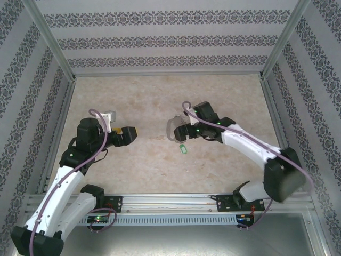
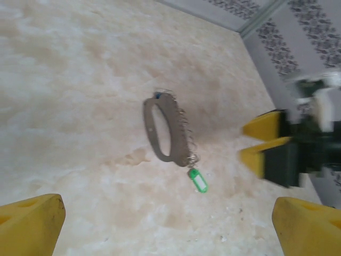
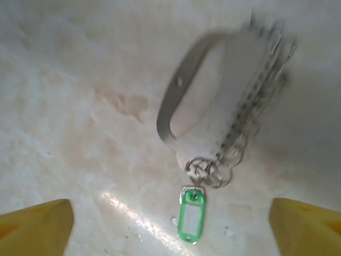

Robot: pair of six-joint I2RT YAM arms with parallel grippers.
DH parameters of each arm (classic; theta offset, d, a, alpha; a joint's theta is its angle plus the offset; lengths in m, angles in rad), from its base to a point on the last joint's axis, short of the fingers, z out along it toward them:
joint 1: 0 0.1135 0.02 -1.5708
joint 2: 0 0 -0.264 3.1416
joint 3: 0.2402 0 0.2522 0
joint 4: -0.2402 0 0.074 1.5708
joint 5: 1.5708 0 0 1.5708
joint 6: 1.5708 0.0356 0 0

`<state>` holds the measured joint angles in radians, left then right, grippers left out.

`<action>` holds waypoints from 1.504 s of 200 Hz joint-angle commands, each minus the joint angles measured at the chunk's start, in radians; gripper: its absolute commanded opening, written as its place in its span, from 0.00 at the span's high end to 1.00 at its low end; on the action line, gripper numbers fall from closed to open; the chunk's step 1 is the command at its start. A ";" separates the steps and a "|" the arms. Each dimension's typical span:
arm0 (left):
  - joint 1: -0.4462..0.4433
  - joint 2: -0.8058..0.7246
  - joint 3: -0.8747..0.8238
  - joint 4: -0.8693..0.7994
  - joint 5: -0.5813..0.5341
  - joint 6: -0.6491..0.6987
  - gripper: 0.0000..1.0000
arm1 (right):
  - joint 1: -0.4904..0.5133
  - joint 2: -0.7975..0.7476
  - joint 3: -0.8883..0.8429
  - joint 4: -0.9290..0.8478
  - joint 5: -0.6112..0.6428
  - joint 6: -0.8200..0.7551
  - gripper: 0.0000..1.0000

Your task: Put the keys on the keyring

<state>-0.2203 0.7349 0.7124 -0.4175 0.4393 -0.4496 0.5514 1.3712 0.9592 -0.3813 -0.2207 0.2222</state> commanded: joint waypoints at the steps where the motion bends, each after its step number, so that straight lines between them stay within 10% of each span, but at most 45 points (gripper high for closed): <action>1: 0.008 -0.020 -0.007 -0.093 -0.247 -0.021 0.00 | -0.036 -0.127 -0.059 0.015 0.116 -0.106 0.02; 52: 0.013 0.266 0.010 0.167 -0.532 0.118 0.00 | -0.355 -0.464 -0.357 0.325 0.341 -0.029 0.02; 96: 0.028 0.564 -0.070 0.688 -0.681 0.391 0.00 | -0.519 -0.318 -0.539 0.739 0.363 -0.030 0.02; 143: 0.076 0.780 -0.074 1.047 -0.579 0.512 0.00 | -0.549 -0.071 -0.542 0.997 0.394 -0.125 0.02; 205: 0.190 0.870 -0.060 1.113 -0.414 0.395 0.00 | -0.533 0.156 -0.605 1.359 0.376 -0.152 0.02; 238: 0.188 0.666 -0.105 0.881 -0.367 0.435 0.00 | -0.518 0.147 -0.588 1.312 0.397 -0.166 0.02; 301: 0.220 0.730 -0.287 1.185 -0.384 0.464 0.00 | -0.516 0.135 -0.585 1.289 0.362 -0.180 0.02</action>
<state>-0.0181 1.3930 0.4698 0.6113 0.0303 -0.0101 0.0242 1.5124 0.3729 0.8734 0.1600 0.0616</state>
